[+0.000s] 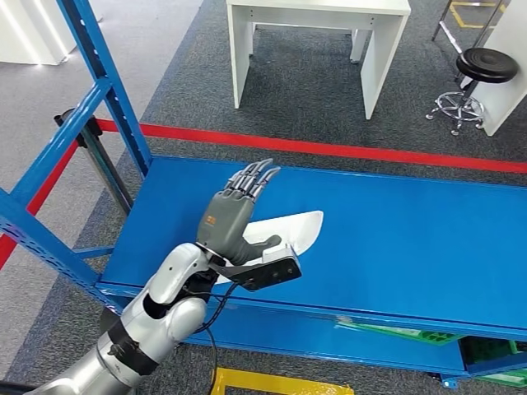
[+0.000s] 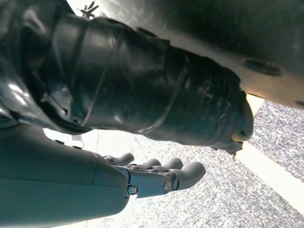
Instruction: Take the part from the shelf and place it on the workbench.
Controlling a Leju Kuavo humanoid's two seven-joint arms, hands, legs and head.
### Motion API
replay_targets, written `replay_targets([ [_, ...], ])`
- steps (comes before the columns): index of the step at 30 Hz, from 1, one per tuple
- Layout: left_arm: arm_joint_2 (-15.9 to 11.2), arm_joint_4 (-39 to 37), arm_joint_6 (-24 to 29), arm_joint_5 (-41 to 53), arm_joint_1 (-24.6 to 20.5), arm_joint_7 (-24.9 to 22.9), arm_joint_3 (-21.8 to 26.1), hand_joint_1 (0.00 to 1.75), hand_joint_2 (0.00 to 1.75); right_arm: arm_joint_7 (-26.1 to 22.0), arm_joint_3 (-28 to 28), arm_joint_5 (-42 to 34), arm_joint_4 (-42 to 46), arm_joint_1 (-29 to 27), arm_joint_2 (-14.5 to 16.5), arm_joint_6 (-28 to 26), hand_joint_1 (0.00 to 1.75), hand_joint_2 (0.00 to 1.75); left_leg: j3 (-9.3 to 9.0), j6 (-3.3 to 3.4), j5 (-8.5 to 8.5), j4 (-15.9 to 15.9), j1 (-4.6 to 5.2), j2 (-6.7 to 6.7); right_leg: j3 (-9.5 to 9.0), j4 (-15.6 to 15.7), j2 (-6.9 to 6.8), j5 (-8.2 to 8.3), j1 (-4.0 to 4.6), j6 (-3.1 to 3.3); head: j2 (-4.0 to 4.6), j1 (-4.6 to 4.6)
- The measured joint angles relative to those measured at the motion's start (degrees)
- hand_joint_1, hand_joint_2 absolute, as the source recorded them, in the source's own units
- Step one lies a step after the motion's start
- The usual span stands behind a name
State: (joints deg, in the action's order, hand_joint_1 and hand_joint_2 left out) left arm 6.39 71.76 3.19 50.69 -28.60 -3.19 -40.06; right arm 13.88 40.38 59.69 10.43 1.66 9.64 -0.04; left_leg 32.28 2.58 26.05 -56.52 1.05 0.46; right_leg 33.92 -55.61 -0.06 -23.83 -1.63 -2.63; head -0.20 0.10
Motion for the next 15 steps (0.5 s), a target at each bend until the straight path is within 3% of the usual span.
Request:
replay_targets([
  [15,-1.57,3.56,-0.05,1.56,1.56,0.65,-1.44,0.00,1.75,-0.01,0.68,0.00,0.00,0.03,0.00,-0.10,0.00,0.00,0.01,0.00,-0.02,0.01,-0.03,0.00,0.11,-0.21,0.00,-0.07,0.02,0.06,-0.01,0.01],
])
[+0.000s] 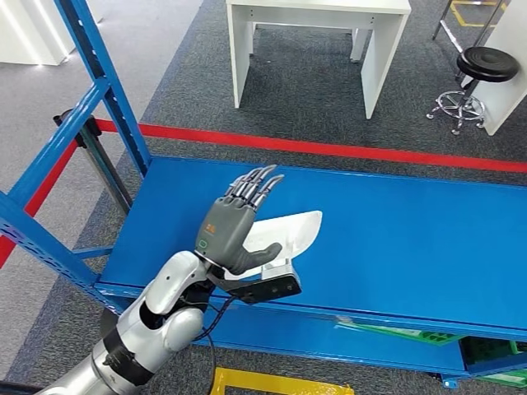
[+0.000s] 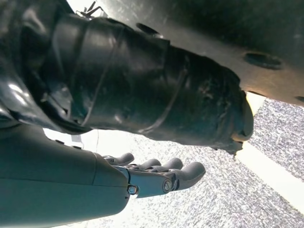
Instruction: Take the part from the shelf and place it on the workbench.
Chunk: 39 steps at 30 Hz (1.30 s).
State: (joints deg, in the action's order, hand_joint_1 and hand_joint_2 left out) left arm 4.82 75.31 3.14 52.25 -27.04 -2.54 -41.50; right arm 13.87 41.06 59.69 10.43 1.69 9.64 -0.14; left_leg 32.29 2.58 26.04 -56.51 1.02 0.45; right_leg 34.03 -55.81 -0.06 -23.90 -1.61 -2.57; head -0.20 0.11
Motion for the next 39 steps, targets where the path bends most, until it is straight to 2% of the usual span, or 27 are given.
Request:
replay_targets([
  [5,-1.27,0.71,-1.99,1.93,0.14,-0.45,-0.36,0.00,1.75,-0.06,0.35,0.00,0.00,0.00,0.00,-0.04,0.00,0.00,0.00,-0.01,-0.01,0.00,0.00,0.00,0.00,-0.01,0.00,0.00,0.00,0.00,0.00,0.00],
  [10,-4.34,1.51,-5.52,3.04,0.37,1.27,-1.88,0.00,1.75,-0.09,0.61,0.11,0.00,-0.02,0.00,0.11,0.00,0.00,-0.01,-0.03,-0.02,0.00,0.00,-0.01,0.03,-0.04,0.01,0.00,0.00,0.01,0.00,-0.01],
  [14,-6.50,2.43,-6.12,2.61,1.05,1.84,-2.79,0.00,1.75,-0.18,0.83,0.15,0.00,-0.02,0.00,0.20,0.00,0.00,0.00,-0.03,-0.02,0.00,0.00,-0.01,0.04,-0.07,0.00,-0.06,0.00,0.09,0.00,-0.01],
  [23,-8.35,3.28,-7.69,2.49,1.35,1.73,-3.85,0.00,1.75,-0.25,0.87,0.16,0.00,-0.01,0.00,0.22,0.00,0.00,0.00,-0.03,-0.02,0.00,0.00,-0.01,0.04,-0.08,0.00,-0.07,0.00,0.10,0.00,0.01],
  [26,-9.83,3.21,-9.76,2.99,1.64,1.56,-4.74,0.00,1.75,-0.09,0.88,0.34,0.00,-0.02,0.00,0.32,0.00,0.00,-0.01,-0.04,-0.01,0.00,0.00,-0.04,0.06,-0.08,0.04,-0.07,0.00,0.11,0.00,-0.01],
  [30,-11.61,2.93,-9.73,3.34,2.23,1.92,-5.79,0.00,1.75,0.10,0.88,0.48,0.00,-0.02,0.00,0.38,0.00,0.00,0.00,-0.04,-0.01,0.00,-0.01,-0.06,0.09,-0.11,0.03,-0.08,0.01,0.12,0.01,0.00],
  [39,-12.76,2.69,-9.73,3.39,2.32,1.92,-7.05,0.00,1.75,0.10,0.88,0.48,0.00,-0.02,0.00,0.40,0.00,0.00,0.00,-0.04,-0.01,0.00,-0.01,-0.06,0.08,-0.11,0.03,-0.08,0.01,0.13,0.01,0.00],
])
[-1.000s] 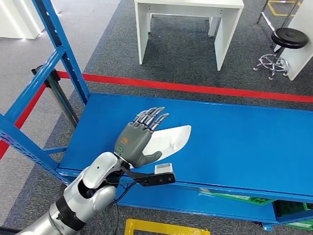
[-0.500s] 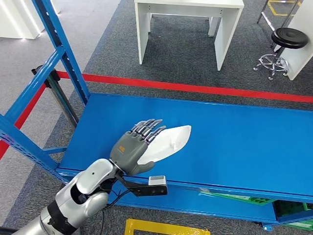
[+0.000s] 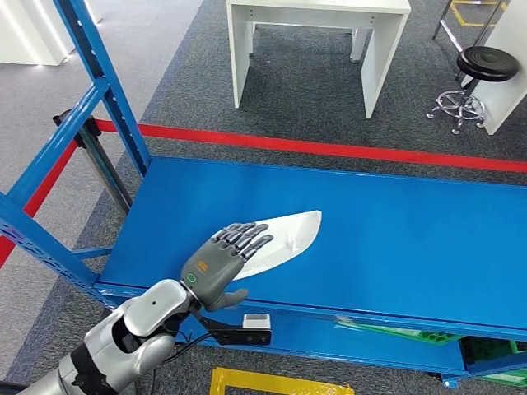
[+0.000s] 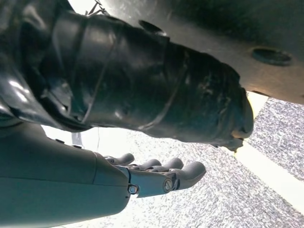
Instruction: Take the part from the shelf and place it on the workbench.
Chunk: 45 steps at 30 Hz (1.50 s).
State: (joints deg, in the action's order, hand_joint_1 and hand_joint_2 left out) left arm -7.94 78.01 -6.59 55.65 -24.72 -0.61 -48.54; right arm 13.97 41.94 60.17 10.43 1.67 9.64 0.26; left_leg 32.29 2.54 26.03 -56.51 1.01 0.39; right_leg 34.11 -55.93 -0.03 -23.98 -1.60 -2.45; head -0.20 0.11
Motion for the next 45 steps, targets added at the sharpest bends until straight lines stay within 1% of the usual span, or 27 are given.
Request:
replay_targets([
  [9,-0.51,-0.01,-0.29,-0.06,-0.01,0.00,-0.83,0.00,1.75,0.05,0.00,0.05,0.00,0.00,0.00,0.02,0.00,0.00,0.00,0.00,0.00,0.00,0.00,0.00,0.00,0.00,0.00,0.00,0.00,0.00,-0.01,0.00],
  [13,-1.42,-0.27,-2.35,-1.43,-0.37,0.36,-1.39,0.00,1.75,0.13,0.00,0.25,0.00,0.00,0.00,0.26,0.00,0.00,0.00,0.00,0.00,0.00,0.00,0.00,0.01,0.00,0.00,0.00,0.00,0.00,-0.01,-0.01],
  [16,-2.14,-0.77,-2.93,-2.51,-0.66,0.60,-1.70,0.00,1.75,0.21,0.00,0.49,0.00,0.00,0.00,0.34,0.00,0.00,0.00,-0.01,0.00,0.00,0.00,0.00,0.01,-0.01,0.00,0.00,0.00,0.00,-0.01,-0.01],
  [24,-3.16,-3.47,-6.41,-6.97,-2.00,-0.48,-2.74,0.00,1.75,0.80,0.00,1.13,0.00,0.05,0.00,0.52,0.00,0.00,0.00,-0.01,-0.01,0.00,0.00,0.00,0.01,-0.01,0.00,0.00,0.00,0.00,-0.01,0.00],
  [36,-3.69,-5.46,-6.89,-8.17,-3.44,-1.37,-3.57,0.00,1.75,0.87,0.01,1.16,0.00,0.08,0.00,0.63,0.00,0.00,0.00,-0.01,-0.01,0.00,0.00,0.00,0.01,-0.01,0.01,0.00,0.00,0.01,-0.01,0.00],
  [40,-3.60,-6.02,-7.00,-8.53,-4.14,-2.42,-4.06,0.00,1.75,1.05,0.04,1.18,0.00,0.09,0.00,0.71,0.00,0.00,0.00,-0.01,-0.01,0.00,0.00,0.00,0.01,-0.01,0.01,0.00,0.00,0.01,0.00,0.00],
  [45,-3.37,-7.11,-6.91,-9.13,-4.77,-2.64,-4.50,0.00,1.75,1.35,0.19,1.40,0.00,0.14,0.00,0.74,0.00,0.00,0.00,-0.01,-0.01,0.00,0.00,0.00,0.01,-0.01,0.02,0.01,0.00,0.01,0.00,0.00],
])
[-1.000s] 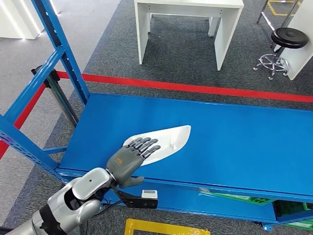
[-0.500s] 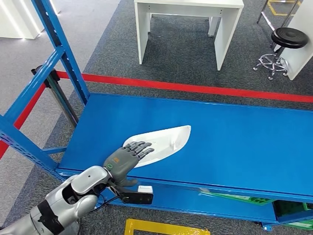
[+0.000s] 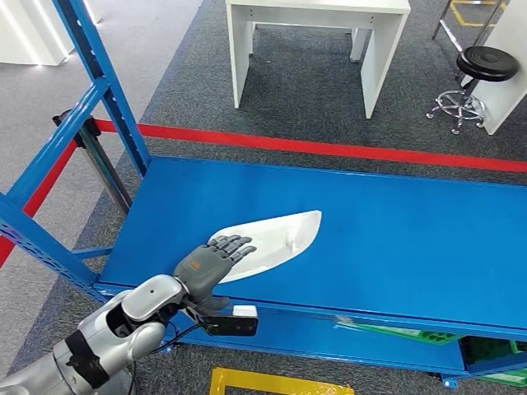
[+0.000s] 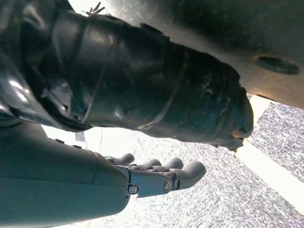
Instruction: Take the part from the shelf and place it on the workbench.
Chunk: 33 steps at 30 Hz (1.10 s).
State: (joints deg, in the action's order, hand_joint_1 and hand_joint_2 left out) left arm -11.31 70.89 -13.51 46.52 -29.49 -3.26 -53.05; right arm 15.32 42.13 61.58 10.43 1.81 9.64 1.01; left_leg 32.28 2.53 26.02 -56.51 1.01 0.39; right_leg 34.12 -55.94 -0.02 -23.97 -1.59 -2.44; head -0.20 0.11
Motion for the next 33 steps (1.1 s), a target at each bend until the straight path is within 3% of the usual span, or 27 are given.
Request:
replay_targets([
  [3,0.07,-0.48,0.19,-0.60,-0.26,-0.21,-0.23,0.00,1.75,0.05,0.21,0.28,0.00,0.02,0.00,0.03,0.00,0.00,0.00,0.00,0.00,0.00,0.00,0.00,0.00,0.00,0.00,0.00,0.00,0.00,-0.01,0.00],
  [4,0.08,-0.63,0.21,-0.80,-0.36,-0.29,-0.33,0.08,1.75,0.05,0.26,0.37,0.00,0.03,0.00,0.05,0.00,0.00,0.00,0.00,0.00,0.00,0.00,0.00,0.00,0.00,0.00,0.00,0.00,0.00,-0.01,0.00],
  [7,0.09,-1.03,0.24,-1.29,-0.54,-0.43,-0.68,1.39,1.75,0.04,0.33,0.57,0.00,0.03,0.00,0.11,0.00,0.00,0.00,0.00,0.00,0.00,0.00,0.00,0.00,0.00,0.00,0.00,0.00,0.00,0.00,0.00],
  [8,0.08,-1.14,0.23,-1.43,-0.58,-0.45,-0.78,1.75,1.75,0.04,0.34,0.61,0.00,0.03,0.00,0.14,0.00,0.00,0.00,0.00,0.00,0.00,0.00,0.00,0.00,0.00,0.00,0.00,0.00,0.00,0.00,0.00],
  [23,-0.03,-1.93,1.43,-2.32,-0.76,0.32,-1.00,1.75,1.75,-0.44,0.65,0.62,0.00,0.07,0.00,0.17,0.00,0.00,0.00,0.00,0.00,0.00,0.00,0.00,-0.02,0.00,-0.01,0.00,0.00,0.00,-0.01,0.01],
  [33,0.60,-1.74,6.50,-5.01,1.69,3.14,0.83,1.75,1.75,-1.32,1.51,-0.51,0.01,0.09,0.00,-0.14,0.00,0.00,-0.02,0.00,0.00,0.00,0.00,-0.01,-0.04,-0.01,0.01,0.00,0.00,0.00,-0.01,-0.01],
])
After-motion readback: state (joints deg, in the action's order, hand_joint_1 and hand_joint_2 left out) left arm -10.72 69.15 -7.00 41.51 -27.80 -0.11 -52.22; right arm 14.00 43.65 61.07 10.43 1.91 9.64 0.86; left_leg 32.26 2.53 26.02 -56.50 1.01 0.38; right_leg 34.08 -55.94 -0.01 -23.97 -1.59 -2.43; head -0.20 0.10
